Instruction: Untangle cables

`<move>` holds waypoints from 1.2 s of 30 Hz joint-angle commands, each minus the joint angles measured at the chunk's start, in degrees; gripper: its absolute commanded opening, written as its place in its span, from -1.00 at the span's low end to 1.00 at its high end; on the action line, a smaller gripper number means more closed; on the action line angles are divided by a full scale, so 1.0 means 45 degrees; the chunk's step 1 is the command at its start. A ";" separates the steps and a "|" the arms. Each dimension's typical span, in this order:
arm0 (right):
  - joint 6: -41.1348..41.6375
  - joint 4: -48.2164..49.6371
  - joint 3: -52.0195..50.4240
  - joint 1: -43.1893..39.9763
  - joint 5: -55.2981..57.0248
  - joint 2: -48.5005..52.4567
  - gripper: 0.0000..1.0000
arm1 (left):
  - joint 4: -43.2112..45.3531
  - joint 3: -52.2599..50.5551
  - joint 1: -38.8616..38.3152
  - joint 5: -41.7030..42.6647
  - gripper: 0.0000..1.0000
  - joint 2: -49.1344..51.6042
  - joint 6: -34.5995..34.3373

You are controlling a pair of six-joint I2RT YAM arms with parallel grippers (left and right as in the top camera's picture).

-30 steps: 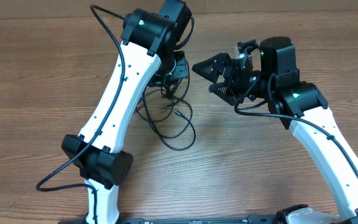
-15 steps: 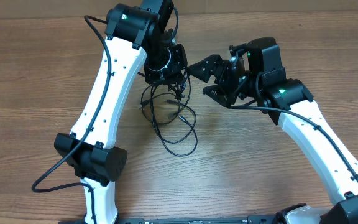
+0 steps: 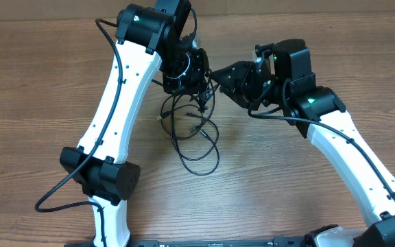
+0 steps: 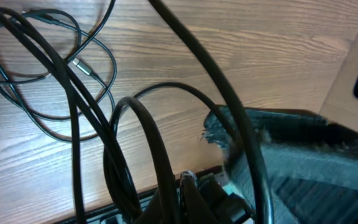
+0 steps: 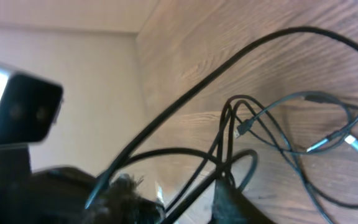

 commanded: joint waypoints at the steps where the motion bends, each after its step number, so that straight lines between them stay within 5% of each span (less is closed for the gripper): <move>1: 0.0151 0.0078 0.0039 0.0029 0.0160 0.0097 -0.72 | 0.0024 0.0087 -0.0053 0.0175 -0.92 -0.0107 0.0563; 2: 0.0136 0.0063 0.0039 0.0029 0.0165 0.0097 -0.92 | 0.0010 0.0083 -0.0053 -0.0209 -0.91 -0.0107 0.0636; 11: 0.0189 -0.3415 0.0039 -0.0500 0.4391 0.0097 -0.93 | -0.0510 -0.0112 -0.0029 -0.7014 -0.90 -0.0078 0.0262; 17: -0.0219 -0.4235 0.0039 -0.1195 0.3925 0.0097 -0.92 | -0.0476 -0.0321 0.0073 -0.5736 -0.92 -0.0053 0.0053; 20: -0.1486 -0.2934 0.0039 -0.1180 0.1710 0.0097 -0.38 | -0.0413 -0.0321 -0.0024 -0.4367 -0.91 -0.0053 0.0296; 22: -0.1559 -0.2322 0.0039 -0.0967 0.0903 0.0097 0.16 | -0.0418 -0.0321 -0.0102 -0.3492 -0.92 -0.0053 0.0291; 25: -0.1554 -0.1977 0.0039 -0.0457 0.1049 0.0097 0.55 | -0.0359 -0.0321 -0.0170 -0.1787 -0.91 -0.0053 0.0617; 30: -0.1564 -0.2137 0.0039 0.0345 0.1919 0.0243 0.64 | -0.0277 -0.0321 -0.0121 0.0301 -0.91 -0.0053 0.0665; 36: -0.1564 -0.2861 0.0039 0.0845 0.2021 0.0486 0.65 | -0.0005 -0.0321 0.0112 0.0471 -0.92 -0.0053 0.0471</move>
